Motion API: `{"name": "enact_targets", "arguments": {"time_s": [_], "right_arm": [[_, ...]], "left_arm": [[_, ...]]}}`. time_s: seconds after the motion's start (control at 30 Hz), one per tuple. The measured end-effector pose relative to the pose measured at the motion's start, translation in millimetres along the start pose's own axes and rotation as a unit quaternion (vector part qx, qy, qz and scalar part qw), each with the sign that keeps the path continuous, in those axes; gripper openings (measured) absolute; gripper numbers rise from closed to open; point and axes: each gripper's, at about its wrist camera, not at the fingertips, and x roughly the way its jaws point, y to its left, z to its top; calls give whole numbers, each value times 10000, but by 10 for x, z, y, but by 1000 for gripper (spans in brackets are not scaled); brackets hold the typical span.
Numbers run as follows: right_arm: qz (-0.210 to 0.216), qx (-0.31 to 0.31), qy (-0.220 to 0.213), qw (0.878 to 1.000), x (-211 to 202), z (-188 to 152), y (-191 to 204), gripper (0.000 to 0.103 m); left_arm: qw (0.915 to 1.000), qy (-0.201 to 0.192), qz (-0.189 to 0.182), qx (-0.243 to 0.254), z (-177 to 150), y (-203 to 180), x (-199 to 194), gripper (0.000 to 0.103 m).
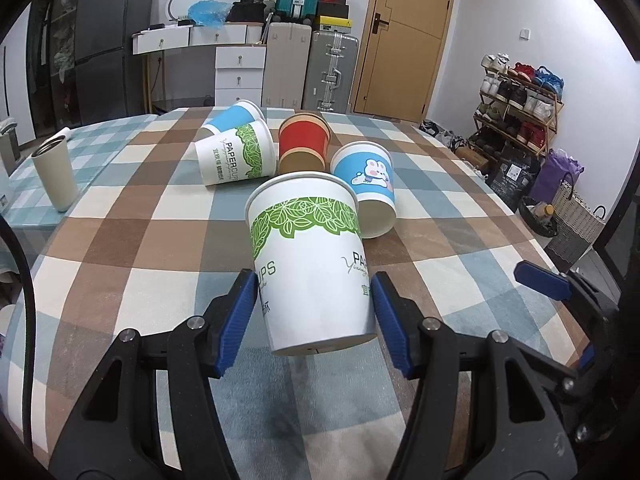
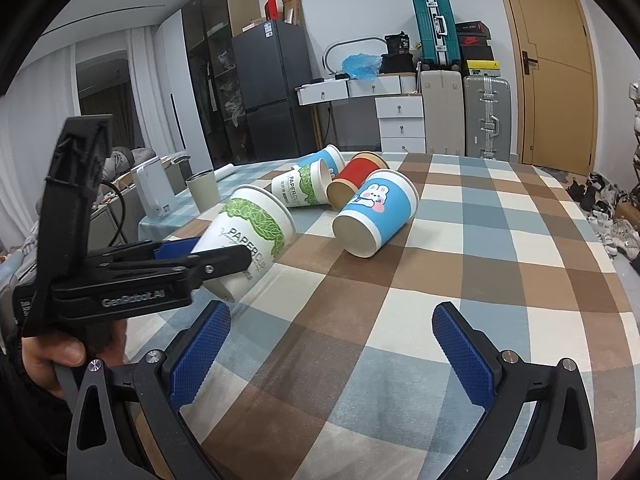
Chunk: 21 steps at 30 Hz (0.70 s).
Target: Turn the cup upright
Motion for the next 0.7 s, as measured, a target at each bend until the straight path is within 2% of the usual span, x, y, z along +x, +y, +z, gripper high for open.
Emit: {"name": "enact_targets", "arguments": {"time_s": [0.4, 0.7], "right_arm": [[-17, 47, 61, 10000, 24, -5, -20, 103], [-26, 34, 64, 10000, 23, -7, -16, 103]], "left_arm": [[9998, -100, -119, -109, -314, 8, -425, 56], [9996, 10, -161, -231, -573, -40, -509, 56]]}}
